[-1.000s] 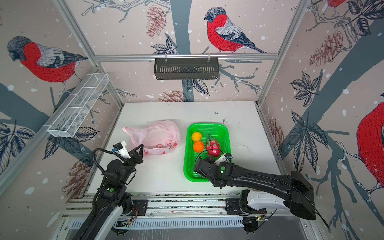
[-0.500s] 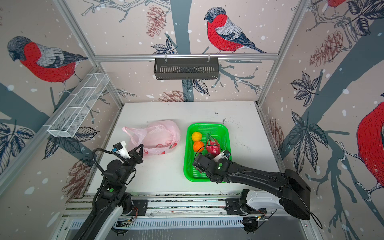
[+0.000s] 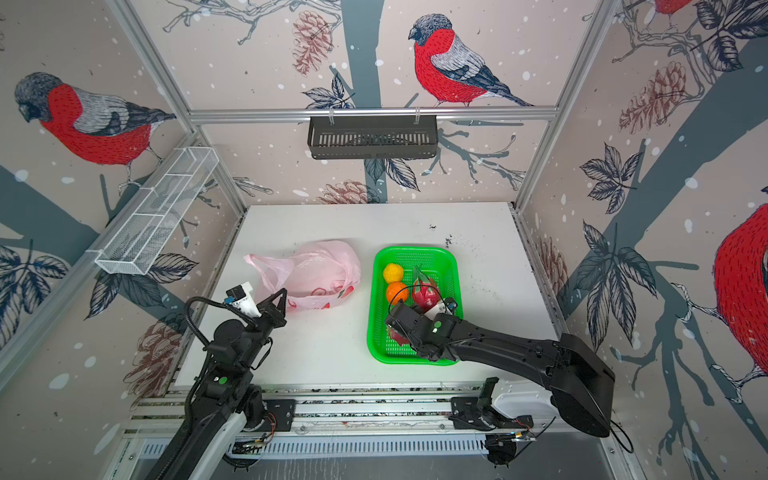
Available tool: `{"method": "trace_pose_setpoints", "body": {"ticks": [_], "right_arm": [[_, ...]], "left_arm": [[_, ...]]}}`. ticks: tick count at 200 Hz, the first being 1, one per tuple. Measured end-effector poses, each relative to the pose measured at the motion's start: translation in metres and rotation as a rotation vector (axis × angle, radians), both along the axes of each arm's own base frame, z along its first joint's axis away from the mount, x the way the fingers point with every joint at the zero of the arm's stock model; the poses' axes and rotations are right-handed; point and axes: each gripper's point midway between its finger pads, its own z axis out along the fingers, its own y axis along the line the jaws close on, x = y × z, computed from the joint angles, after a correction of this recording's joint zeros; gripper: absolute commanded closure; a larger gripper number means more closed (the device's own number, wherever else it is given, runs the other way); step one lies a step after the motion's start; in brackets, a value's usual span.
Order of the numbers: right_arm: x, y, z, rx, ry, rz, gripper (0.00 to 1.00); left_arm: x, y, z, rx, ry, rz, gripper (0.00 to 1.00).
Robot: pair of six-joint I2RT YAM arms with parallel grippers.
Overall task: Untie the knot of the plastic bag and take out the fruit
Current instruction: 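Lower the dragon fruit into the basket beside the other dragon fruit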
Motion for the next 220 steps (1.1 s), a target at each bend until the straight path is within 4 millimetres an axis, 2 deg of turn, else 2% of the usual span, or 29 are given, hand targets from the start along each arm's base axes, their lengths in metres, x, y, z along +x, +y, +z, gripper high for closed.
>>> {"method": "trace_pose_setpoints", "body": {"ticks": [72,220], "right_arm": [[0.005,0.003,-0.012,-0.024,0.025,0.024,0.49],[0.016,0.014,-0.022,-0.025,0.041,0.034,0.28]], "left_arm": [[0.000,0.000,-0.003,0.002,0.008,0.003,1.00],[0.000,0.001,-0.002,0.001,0.002,0.003,1.00]]}}
